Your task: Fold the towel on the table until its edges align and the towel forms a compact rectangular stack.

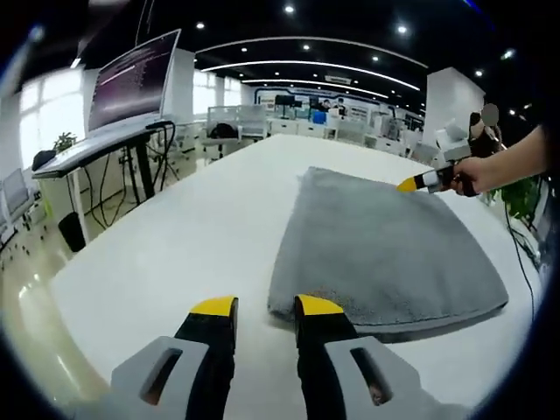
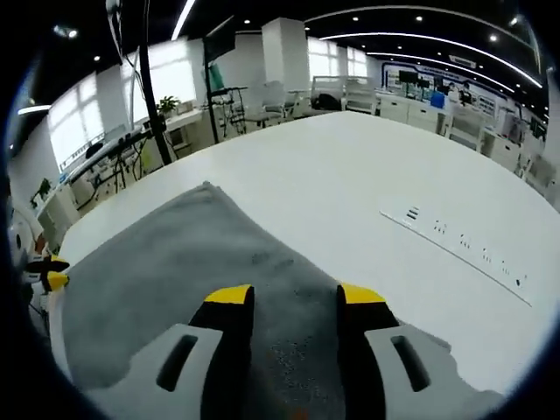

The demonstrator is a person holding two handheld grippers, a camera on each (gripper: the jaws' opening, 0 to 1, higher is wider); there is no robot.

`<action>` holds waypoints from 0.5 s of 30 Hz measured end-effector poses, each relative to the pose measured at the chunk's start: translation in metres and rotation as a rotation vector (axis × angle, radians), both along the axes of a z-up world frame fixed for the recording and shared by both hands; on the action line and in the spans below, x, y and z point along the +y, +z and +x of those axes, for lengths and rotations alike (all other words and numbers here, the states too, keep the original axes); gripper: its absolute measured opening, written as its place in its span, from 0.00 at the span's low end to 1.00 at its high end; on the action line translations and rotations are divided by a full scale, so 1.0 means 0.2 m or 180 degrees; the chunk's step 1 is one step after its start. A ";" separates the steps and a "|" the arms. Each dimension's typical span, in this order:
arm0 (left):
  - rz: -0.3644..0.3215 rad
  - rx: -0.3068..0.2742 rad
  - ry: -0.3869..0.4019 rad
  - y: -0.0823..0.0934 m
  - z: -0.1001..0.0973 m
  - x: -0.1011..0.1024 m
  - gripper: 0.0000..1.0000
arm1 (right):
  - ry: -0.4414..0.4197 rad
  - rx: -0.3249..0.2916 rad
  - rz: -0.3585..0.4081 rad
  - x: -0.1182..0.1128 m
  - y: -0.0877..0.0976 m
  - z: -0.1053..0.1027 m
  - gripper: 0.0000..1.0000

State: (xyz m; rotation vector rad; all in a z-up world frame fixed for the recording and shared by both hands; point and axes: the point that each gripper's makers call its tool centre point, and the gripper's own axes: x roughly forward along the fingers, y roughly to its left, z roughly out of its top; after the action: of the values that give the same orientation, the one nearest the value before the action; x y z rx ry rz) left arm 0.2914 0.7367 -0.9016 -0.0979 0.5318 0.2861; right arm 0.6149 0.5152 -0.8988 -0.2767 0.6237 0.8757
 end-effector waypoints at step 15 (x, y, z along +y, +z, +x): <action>0.0074 0.0151 -0.0180 -0.03 -0.01 -0.02 0.24 | -0.0454 0.0010 -0.0100 -0.43 0.00 0.08 0.36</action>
State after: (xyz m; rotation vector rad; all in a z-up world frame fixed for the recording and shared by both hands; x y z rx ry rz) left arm 0.2896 0.7331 -0.9071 -0.0535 0.5771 0.2400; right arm 0.6300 0.4298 -0.8994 -0.2560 0.6525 0.7299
